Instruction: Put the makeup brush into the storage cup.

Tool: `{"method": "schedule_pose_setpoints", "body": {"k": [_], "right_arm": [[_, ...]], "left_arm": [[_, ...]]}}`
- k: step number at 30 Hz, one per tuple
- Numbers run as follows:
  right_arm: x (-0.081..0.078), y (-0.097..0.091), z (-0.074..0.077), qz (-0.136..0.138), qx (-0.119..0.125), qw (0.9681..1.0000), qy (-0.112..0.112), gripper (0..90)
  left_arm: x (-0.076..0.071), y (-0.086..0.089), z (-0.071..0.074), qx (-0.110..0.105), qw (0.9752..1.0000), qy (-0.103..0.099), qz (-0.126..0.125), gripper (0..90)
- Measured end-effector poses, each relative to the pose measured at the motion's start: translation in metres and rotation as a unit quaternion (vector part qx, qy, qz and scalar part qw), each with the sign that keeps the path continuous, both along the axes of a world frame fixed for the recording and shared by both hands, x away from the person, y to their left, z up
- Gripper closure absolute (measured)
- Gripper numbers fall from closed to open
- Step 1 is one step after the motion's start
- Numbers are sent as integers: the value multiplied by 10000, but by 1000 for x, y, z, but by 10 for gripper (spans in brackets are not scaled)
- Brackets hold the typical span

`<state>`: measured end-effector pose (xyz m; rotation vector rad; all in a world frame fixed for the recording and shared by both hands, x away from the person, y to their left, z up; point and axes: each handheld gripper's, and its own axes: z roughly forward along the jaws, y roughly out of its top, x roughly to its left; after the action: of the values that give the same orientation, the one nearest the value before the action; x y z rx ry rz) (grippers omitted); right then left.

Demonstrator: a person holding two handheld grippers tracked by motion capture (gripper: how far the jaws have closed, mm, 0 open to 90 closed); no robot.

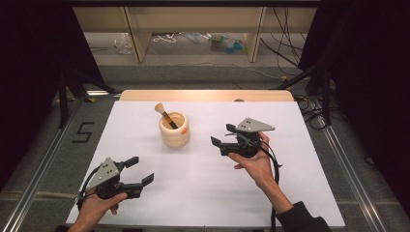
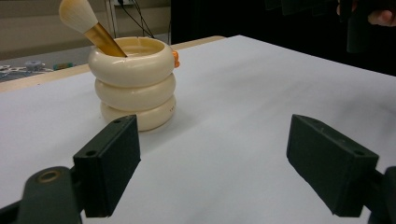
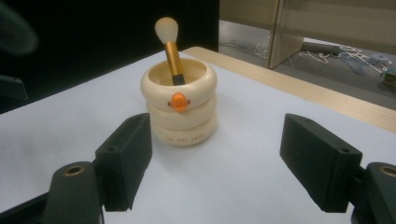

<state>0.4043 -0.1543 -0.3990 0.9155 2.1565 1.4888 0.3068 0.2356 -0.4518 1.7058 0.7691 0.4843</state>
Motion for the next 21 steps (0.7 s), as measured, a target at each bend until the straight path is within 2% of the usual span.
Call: {"method": "schedule_pose_setpoints", "body": {"k": [8,15,17,19,20,21], "right_arm": [[-9,-9,-2,-29,34,10000,23,255],[-16,-16,-4,-50,112,9999,-94,229],[-19,-19,-6,-44,143,9999,13,218],[-22,-22,-7,-69,83,9999,12,202],[-23,-24,-8,-116,87,9999,-63,197],[-25,-25,-8,-96,61,9999,3,187]], "left_arm": [[0,0,0,8,10000,-4,0,173],[0,0,0,1,10000,1,3,173],[0,0,0,6,10000,2,6,173],[0,0,0,5,10000,5,5,173],[0,0,0,-1,10000,8,7,173],[0,0,0,-3,10000,10,7,173]]}}
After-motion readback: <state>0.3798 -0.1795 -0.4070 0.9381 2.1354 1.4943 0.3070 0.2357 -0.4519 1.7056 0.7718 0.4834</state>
